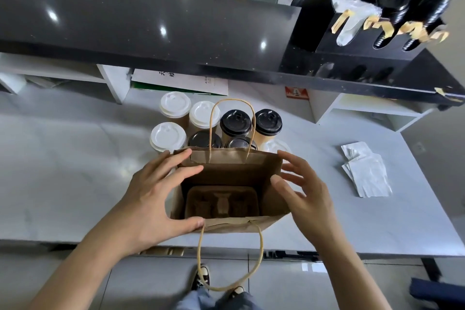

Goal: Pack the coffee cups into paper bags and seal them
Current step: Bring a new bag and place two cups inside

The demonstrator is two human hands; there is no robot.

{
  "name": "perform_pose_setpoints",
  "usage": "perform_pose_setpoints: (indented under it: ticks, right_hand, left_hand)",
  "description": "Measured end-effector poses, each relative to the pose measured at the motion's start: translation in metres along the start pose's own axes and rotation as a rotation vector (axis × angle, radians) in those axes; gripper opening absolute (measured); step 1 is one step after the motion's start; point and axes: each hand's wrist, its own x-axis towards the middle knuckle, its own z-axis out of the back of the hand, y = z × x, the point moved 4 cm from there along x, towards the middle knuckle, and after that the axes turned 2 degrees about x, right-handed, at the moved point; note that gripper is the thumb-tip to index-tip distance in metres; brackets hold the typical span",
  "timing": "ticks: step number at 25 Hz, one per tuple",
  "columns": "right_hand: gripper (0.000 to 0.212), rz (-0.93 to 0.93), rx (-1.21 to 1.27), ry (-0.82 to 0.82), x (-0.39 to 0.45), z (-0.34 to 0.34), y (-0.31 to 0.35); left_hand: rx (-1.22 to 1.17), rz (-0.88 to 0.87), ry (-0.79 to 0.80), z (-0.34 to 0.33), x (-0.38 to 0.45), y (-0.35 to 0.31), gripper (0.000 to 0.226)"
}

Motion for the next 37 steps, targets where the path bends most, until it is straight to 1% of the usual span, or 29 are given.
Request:
perform_pose_setpoints:
  ticks: [2, 4, 5, 7, 9, 11, 13, 15, 18, 19, 25, 28, 30, 33, 35, 37]
  right_hand:
    - [0.041, -0.009, -0.011, -0.089, 0.016, 0.009, 0.0]
    - [0.046, -0.038, -0.117, -0.128, 0.038, 0.017, -0.012]
    - [0.052, -0.06, -0.212, -0.099, 0.05, 0.019, -0.021]
    - [0.068, -0.092, -0.445, 0.047, 0.07, 0.016, -0.04]
    - [0.087, -0.125, -0.611, 0.18, 0.083, 0.008, -0.053]
    - [0.096, -0.149, -0.684, 0.23, 0.091, 0.0, -0.058]
    - [0.098, -0.164, -0.706, 0.239, 0.099, -0.005, -0.06]
    - [0.094, -0.168, -0.695, 0.227, 0.101, -0.005, -0.065]
    - [0.08, -0.164, -0.605, 0.191, 0.103, -0.002, -0.07]
    - [0.079, -0.163, -0.587, 0.177, 0.103, 0.0, -0.071]
    - [0.094, -0.16, -0.513, 0.021, 0.098, 0.031, -0.056]
    - [0.09, -0.105, -0.425, -0.071, 0.096, 0.051, -0.028]
    - [0.085, -0.038, -0.361, -0.102, 0.091, 0.059, -0.002]
    - [0.077, 0.11, -0.276, -0.122, 0.08, 0.067, 0.038]
    - [0.072, 0.164, -0.182, -0.122, 0.073, 0.071, 0.06]
    - [0.072, 0.207, -0.083, -0.079, 0.066, 0.071, 0.079]
  left_hand:
    - [0.002, 0.016, -0.005, 0.002, 0.0, 0.002, 0.089]
    - [0.014, 0.028, 0.001, 0.003, 0.0, 0.0, 0.09]
    - [0.014, 0.033, 0.0, 0.002, -0.001, 0.0, 0.09]
    - [0.0, 0.052, -0.006, 0.002, -0.002, -0.002, 0.091]
    - [-0.022, 0.07, -0.006, 0.002, -0.003, -0.004, 0.091]
    - [-0.033, 0.093, 0.001, 0.003, -0.005, -0.006, 0.092]
    - [-0.034, 0.113, 0.01, 0.004, -0.005, -0.008, 0.093]
    - [-0.043, 0.125, 0.017, 0.004, -0.005, -0.011, 0.092]
    - [-0.061, 0.136, 0.022, 0.003, -0.003, -0.015, 0.091]
    - [-0.056, 0.138, 0.021, 0.003, -0.003, -0.016, 0.091]
    - [-0.039, 0.136, 0.02, 0.003, 0.001, -0.019, 0.093]
    - [-0.036, 0.147, 0.036, 0.002, 0.004, -0.02, 0.097]
    - [-0.037, 0.156, 0.054, 0.001, 0.007, -0.021, 0.1]
    - [-0.045, 0.166, 0.062, 0.002, 0.008, -0.021, 0.105]
    - [-0.055, 0.175, 0.071, 0.002, 0.008, -0.02, 0.107]
    - [-0.053, 0.179, 0.075, 0.001, 0.008, -0.02, 0.109]
